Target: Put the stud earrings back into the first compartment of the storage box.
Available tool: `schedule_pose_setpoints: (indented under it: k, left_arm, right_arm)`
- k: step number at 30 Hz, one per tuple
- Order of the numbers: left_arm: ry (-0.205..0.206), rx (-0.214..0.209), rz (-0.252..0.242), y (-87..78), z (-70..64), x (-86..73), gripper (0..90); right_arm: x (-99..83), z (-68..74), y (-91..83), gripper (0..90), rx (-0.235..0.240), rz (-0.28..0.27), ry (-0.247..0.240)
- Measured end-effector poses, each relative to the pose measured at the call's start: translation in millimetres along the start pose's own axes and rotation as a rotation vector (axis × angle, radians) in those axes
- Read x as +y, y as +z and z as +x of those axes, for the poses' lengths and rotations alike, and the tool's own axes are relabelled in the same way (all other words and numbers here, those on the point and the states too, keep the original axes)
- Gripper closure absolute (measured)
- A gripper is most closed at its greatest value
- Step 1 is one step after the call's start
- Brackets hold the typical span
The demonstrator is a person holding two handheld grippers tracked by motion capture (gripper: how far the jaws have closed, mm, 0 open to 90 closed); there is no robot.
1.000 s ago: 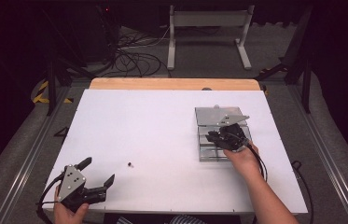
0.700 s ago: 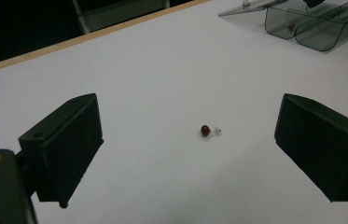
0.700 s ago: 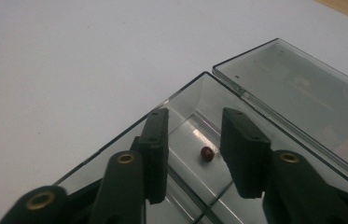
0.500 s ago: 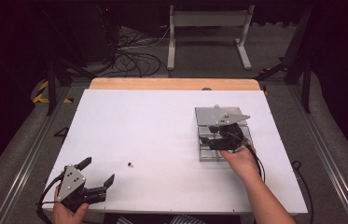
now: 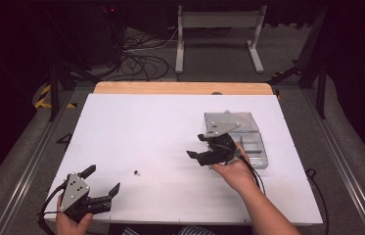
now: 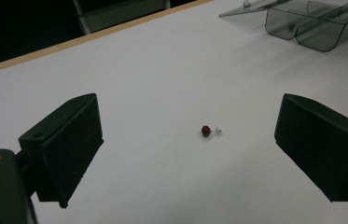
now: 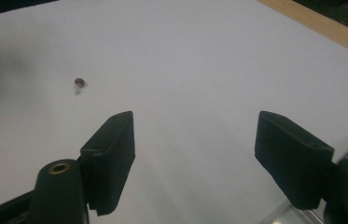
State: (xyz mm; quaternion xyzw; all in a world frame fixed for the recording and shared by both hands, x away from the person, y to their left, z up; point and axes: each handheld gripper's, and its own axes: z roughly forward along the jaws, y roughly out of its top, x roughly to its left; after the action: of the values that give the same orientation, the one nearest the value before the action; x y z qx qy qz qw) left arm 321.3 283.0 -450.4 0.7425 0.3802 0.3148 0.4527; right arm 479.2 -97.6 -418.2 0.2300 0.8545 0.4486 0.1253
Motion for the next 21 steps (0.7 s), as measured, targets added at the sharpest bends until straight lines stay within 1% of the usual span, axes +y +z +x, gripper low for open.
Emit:
schedule_pose_setpoints:
  k: [1,5,6,10,11,13,15,16,17,19,21]
  left_arm:
    - [0.005,0.004,-0.001,-0.3,0.5,0.1,8.0]
    - [0.005,0.004,0.0,-0.4,0.8,0.1,8.0]
    - [0.005,0.004,0.0,-0.4,0.8,0.1,8.0]
    - [0.006,0.003,0.0,-0.5,0.7,0.1,8.0]
    - [0.006,0.002,-0.002,-0.4,0.9,0.1,8.0]
    - [0.002,0.001,-0.003,-0.4,0.8,0.0,8.0]
    - [0.005,0.002,-0.003,-0.5,0.9,0.0,8.0]
    - [0.005,0.002,-0.003,-0.5,0.9,0.0,8.0]
    - [0.006,0.002,-0.003,-0.5,0.9,0.0,8.0]
    - [0.0,0.0,-0.004,-0.5,0.6,-0.1,8.0]
    - [-0.006,-0.001,-0.006,-0.7,0.4,-0.2,8.0]
  right_arm:
    - [4.4,5.4,5.5,28.4,0.016,-0.004,-0.007]
    - [12.8,16.0,17.6,27.6,0.046,-0.009,-0.026]
    - [12.8,16.0,17.6,27.6,0.046,-0.009,-0.026]
    - [22.0,29.6,33.5,27.2,0.085,-0.011,-0.045]
    - [22.0,29.6,33.5,27.2,0.085,-0.011,-0.045]
    - [25.0,34.9,39.3,27.1,0.097,-0.012,-0.054]
    - [28.9,43.2,48.3,26.9,0.116,-0.004,-0.07]
    - [28.9,43.2,48.3,26.9,0.116,-0.004,-0.07]
    - [31.2,48.3,54.4,27.0,0.129,-0.004,-0.079]
    - [32.2,50.7,57.3,26.9,0.134,-0.003,-0.081]
    - [34.8,57.6,66.8,26.9,0.151,-0.001,-0.092]
